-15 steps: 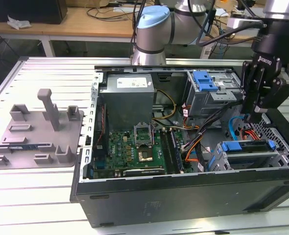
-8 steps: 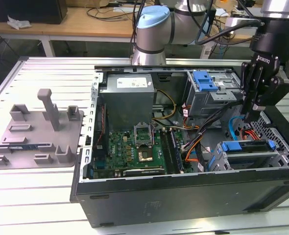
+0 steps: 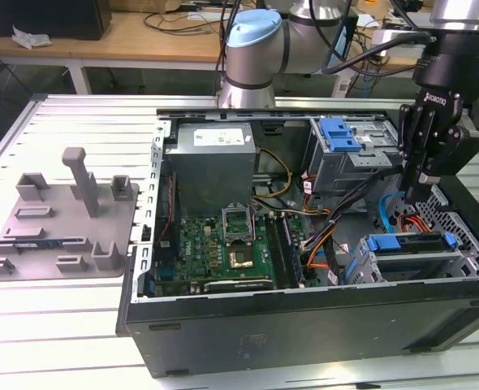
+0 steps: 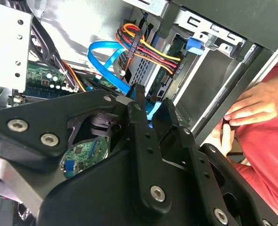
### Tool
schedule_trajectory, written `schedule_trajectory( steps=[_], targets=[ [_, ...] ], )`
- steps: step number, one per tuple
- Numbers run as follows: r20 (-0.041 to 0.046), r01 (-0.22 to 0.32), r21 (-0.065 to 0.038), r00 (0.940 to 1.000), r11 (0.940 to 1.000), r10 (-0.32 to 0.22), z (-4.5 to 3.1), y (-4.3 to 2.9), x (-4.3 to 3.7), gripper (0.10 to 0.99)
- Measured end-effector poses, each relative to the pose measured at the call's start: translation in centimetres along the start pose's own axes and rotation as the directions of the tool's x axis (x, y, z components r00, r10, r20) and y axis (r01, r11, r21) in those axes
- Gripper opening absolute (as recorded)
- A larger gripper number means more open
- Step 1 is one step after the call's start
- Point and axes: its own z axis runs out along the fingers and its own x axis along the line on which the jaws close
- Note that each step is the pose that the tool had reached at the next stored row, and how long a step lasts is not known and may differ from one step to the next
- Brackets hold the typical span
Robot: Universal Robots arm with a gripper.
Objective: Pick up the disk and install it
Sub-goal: 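Insert the second disk wire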
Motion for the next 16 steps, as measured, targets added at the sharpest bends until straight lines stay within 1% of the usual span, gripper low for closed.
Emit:
schedule_trajectory(
  steps=[5, 6, 7, 13, 14, 15, 16],
  targets=[
    [-0.0032, -0.002, 0.000, 1.0000, 1.0000, 0.002, 0.04, 0.02, -0.10, 0.337],
    [-0.0040, -0.003, -0.001, 1.0000, 1.0000, 0.003, 0.08, 0.02, -0.12, 0.188],
    [-0.0040, -0.004, -0.001, 1.0000, 1.0000, 0.004, 0.11, 0.02, -0.13, 0.165],
    [-0.0038, -0.005, -0.001, 1.0000, 1.0000, 0.005, 0.13, 0.02, -0.14, 0.165],
    [-0.0031, -0.005, -0.001, 1.0000, 1.0000, 0.005, 0.19, 0.00, -0.01, 0.165],
    [0.0007, -0.005, -0.002, 1.0000, 1.0000, 0.005, 0.34, -0.01, 0.43, 0.165],
    [0.0027, -0.005, -0.002, 1.0000, 1.0000, 0.005, 0.43, 0.00, 0.68, 0.165]
  ],
)
